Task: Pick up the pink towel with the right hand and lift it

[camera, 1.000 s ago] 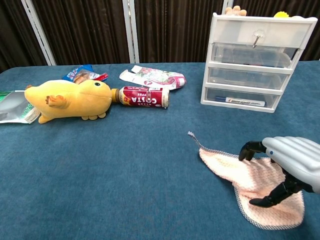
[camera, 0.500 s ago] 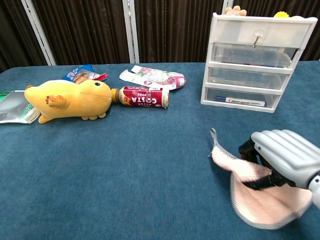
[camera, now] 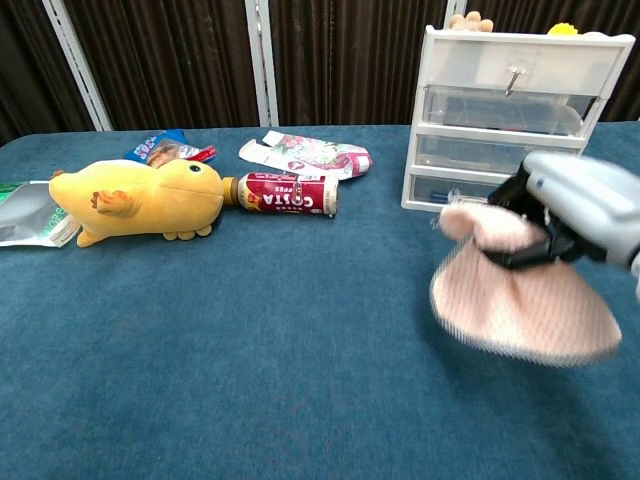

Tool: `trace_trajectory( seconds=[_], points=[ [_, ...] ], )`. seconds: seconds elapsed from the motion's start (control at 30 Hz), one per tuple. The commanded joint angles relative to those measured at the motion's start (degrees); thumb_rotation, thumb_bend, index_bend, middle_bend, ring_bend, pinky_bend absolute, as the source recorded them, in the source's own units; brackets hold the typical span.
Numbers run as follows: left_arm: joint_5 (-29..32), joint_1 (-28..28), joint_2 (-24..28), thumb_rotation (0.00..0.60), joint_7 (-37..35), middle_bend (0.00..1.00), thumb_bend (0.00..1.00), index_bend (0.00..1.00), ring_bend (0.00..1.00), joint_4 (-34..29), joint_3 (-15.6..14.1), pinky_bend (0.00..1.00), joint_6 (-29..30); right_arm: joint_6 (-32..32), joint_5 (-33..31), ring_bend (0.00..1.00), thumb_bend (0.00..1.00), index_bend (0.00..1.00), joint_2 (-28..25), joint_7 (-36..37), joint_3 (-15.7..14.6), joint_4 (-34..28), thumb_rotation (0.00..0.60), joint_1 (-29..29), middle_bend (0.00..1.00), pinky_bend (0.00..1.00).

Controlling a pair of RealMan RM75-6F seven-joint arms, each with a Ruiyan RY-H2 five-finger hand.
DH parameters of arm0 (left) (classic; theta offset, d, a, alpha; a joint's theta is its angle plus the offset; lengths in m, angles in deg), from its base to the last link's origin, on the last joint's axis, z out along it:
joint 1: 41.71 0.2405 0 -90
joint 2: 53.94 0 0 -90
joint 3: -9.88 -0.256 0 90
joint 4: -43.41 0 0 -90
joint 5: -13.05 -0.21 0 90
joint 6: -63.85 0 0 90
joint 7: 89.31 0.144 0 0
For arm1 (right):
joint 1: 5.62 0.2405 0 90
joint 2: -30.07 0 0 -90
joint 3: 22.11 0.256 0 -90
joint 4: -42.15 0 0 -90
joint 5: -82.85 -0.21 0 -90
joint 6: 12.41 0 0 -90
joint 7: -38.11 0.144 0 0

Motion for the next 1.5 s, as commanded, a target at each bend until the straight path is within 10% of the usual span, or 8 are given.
trace_trajectory(
  seconds=[0.03, 0.4, 1.5],
  points=[
    [0.0, 0.0, 0.0, 0.6, 0.0, 0.0, 0.02, 0.0, 0.0, 0.0, 0.0, 0.0, 0.0, 3.4, -4.7, 0.76, 0.5, 0.78, -4.3, 4.0, 7.6, -1.6, 0.6, 3.4, 0.82, 0.85],
    [0.4, 0.0, -0.4, 0.6, 0.6, 0.0, 0.02, 0.0, 0.0, -0.1, 0.2, 0.0, 0.1, 3.1, -17.0, 0.76, 0.5, 0.78, -6.8, 14.1, 15.3, -7.1, 0.6, 2.2, 0.82, 0.85],
    [0.2, 0.2, -0.9, 0.6, 1.6, 0.0, 0.02, 0.0, 0.0, 0.0, 0.2, 0.0, 0.6, 0.2, -19.0, 0.76, 0.5, 0.78, -8.9, 20.1, 13.5, -11.4, 0.6, 3.0, 0.82, 0.85]
  ],
)
